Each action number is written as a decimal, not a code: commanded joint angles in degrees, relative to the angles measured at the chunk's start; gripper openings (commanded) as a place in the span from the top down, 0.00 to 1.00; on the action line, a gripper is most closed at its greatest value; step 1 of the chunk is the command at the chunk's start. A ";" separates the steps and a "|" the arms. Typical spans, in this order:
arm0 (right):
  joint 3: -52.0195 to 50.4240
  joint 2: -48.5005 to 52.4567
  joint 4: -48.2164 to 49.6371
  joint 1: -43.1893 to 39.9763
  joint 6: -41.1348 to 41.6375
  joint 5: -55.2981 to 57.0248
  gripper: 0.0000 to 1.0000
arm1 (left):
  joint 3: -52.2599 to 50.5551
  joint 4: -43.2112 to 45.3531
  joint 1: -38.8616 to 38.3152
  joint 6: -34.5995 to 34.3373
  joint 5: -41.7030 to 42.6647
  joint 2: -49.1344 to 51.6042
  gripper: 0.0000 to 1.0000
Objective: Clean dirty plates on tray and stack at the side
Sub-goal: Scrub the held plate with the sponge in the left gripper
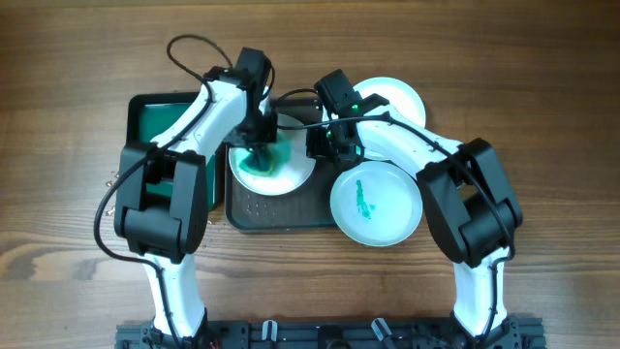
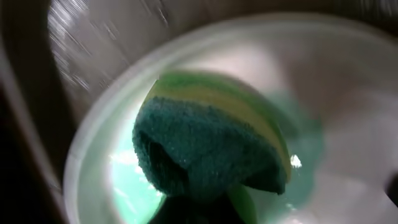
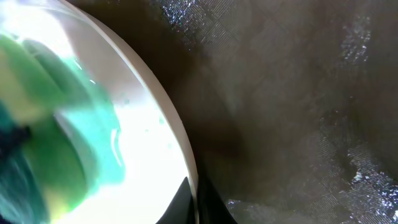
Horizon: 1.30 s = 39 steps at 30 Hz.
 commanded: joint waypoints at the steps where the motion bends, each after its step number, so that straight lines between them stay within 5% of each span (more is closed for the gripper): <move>1: 0.68 1.64 -0.13 -0.48 -0.13 0.76 0.96 | 1.64 4.81 -0.07 2.51 -7.23 0.31 0.96; 7: 0.68 1.64 -0.15 -0.48 -0.15 0.79 0.96 | 1.64 5.18 -0.22 -14.62 -8.39 0.31 0.96; 11: 0.68 1.64 -0.17 -0.48 -0.15 0.76 0.96 | 1.64 -3.43 -1.03 -13.70 4.37 0.31 0.96; 15: 0.68 1.64 -0.13 -0.48 -0.13 0.76 0.96 | 1.64 -8.96 -2.40 -1.29 18.84 0.31 0.96; 19: 0.68 1.64 -0.17 -0.48 -0.13 0.76 0.96 | 1.64 -5.22 -2.78 0.81 19.26 0.31 0.96; 24: 0.68 1.64 -0.44 -0.48 -0.20 0.76 0.96 | 1.64 3.48 -2.23 -7.82 3.43 0.31 0.96; 27: 0.68 1.64 -0.57 -0.48 -0.20 0.76 0.95 | 1.49 2.58 -2.19 -16.72 -12.04 0.33 0.96; 31: 0.68 1.64 -0.52 -0.48 -0.15 0.79 0.96 | -1.03 -1.66 -2.21 -24.39 -17.84 0.33 0.96; 34: 0.68 1.64 -0.50 -0.48 -0.15 0.76 0.96 | -4.17 -2.82 -2.78 -24.41 -9.94 0.33 0.96; 39: 0.68 1.64 -0.37 -0.48 -0.15 0.76 0.96 | -5.14 -2.43 -4.48 -6.29 15.96 0.33 0.96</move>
